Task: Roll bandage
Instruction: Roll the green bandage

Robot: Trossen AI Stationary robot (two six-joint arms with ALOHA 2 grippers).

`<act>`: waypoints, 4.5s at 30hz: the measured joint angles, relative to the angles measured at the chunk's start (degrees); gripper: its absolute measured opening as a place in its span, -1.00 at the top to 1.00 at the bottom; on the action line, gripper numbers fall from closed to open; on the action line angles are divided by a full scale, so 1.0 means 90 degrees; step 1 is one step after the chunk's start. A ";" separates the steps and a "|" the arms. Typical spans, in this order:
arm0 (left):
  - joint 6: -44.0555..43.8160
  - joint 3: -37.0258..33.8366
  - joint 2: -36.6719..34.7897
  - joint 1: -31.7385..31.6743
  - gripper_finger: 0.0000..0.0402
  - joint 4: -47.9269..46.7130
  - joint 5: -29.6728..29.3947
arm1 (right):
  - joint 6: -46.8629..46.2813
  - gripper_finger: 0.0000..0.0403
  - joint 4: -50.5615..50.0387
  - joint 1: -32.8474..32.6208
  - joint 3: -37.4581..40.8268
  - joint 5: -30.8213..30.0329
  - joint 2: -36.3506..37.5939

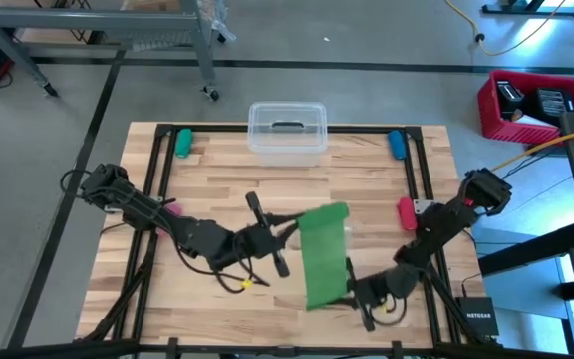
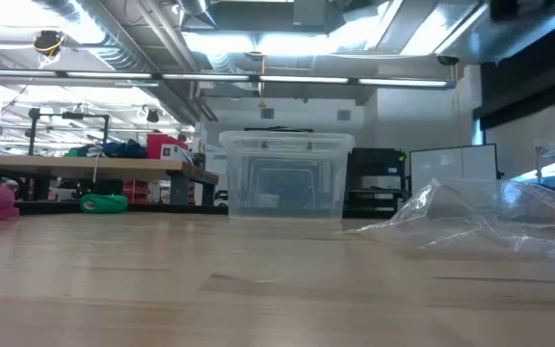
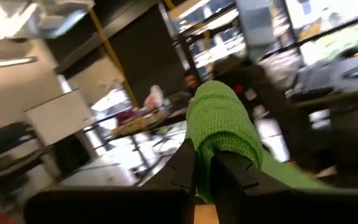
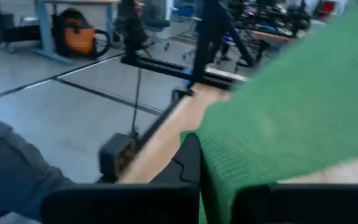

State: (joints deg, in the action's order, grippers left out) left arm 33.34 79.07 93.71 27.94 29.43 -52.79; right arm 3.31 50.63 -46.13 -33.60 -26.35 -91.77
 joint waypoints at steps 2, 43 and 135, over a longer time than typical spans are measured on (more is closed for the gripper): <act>0.0237 0.0000 0.0000 -0.0091 0.88 -0.0025 -0.0325 | 0.0257 0.99 -0.0359 -0.0188 -0.0314 -0.0072 0.0002; -0.0339 0.0000 0.0973 -0.0414 0.88 -0.1980 0.0302 | 0.3025 0.97 -0.6002 -0.1512 -0.6306 -0.3133 0.1030; 0.2332 0.1341 0.0969 0.0244 0.88 -0.0694 0.0550 | -0.2305 0.26 -0.3684 0.2975 -0.0138 0.2526 0.2933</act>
State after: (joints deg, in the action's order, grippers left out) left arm 54.33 91.14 102.43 30.13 23.18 -47.85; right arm -17.44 17.47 -19.35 -34.84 -3.61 -65.37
